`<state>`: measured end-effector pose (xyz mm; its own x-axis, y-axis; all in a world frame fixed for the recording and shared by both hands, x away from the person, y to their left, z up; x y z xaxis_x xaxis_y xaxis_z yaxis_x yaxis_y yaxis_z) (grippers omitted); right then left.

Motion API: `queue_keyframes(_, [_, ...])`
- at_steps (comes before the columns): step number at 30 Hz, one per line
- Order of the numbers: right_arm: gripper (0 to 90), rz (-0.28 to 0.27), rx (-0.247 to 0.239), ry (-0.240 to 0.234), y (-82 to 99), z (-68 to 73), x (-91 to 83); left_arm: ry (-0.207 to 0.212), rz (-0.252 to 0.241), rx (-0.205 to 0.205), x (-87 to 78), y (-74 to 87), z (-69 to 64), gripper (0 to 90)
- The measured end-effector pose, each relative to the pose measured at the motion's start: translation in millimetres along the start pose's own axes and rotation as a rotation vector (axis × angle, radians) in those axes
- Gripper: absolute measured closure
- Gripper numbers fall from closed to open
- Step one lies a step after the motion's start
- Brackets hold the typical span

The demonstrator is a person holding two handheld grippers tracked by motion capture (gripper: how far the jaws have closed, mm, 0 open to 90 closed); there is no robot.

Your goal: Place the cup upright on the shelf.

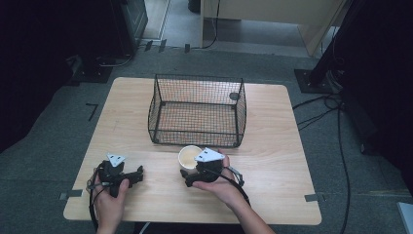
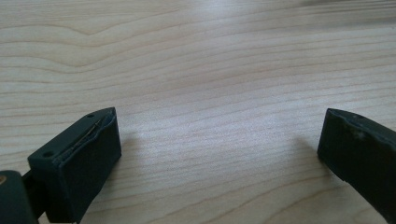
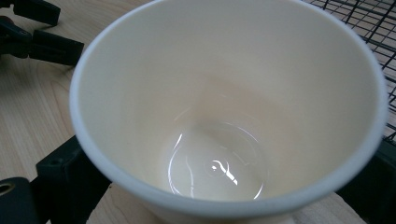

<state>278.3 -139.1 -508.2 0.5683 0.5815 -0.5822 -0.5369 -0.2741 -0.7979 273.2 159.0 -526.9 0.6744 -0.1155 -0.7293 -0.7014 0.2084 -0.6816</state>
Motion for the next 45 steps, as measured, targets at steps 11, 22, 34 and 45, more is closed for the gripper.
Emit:
queue_keyframes(11, [7.9,-0.016,-0.049,0.009,-0.2,1.0,0.3,0.0,0.0,0.0,0.0,0.0,0.0,0.0])
queue_keyframes(22, [8.2,-0.029,-0.091,-0.021,2.5,0.9,-2.1,0.0,0.0,0.0,0.0,0.0,0.0,0.0])
queue_keyframes(34, [8.3,-0.045,-0.102,-0.049,5.9,0.4,-6.7,0.0,0.0,0.0,0.0,0.0,0.0,0.0])
queue_keyframes(45, [8.3,-0.047,-0.103,-0.056,5.2,1.7,-8.9,0.0,0.0,0.0,0.0,0.0,0.0,0.0])
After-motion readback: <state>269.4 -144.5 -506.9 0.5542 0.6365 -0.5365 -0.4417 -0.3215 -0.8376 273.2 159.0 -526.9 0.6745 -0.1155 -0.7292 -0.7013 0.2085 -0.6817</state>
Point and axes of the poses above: each handheld gripper's, and its own axes: x roughly forward along the jaws, y roughly out of its underside, z roughly to its left, the point moved 1 cm from there along x, roughly forward along the jaws, and after that the axes turned 4 degrees about x, right-handed, at the moved point
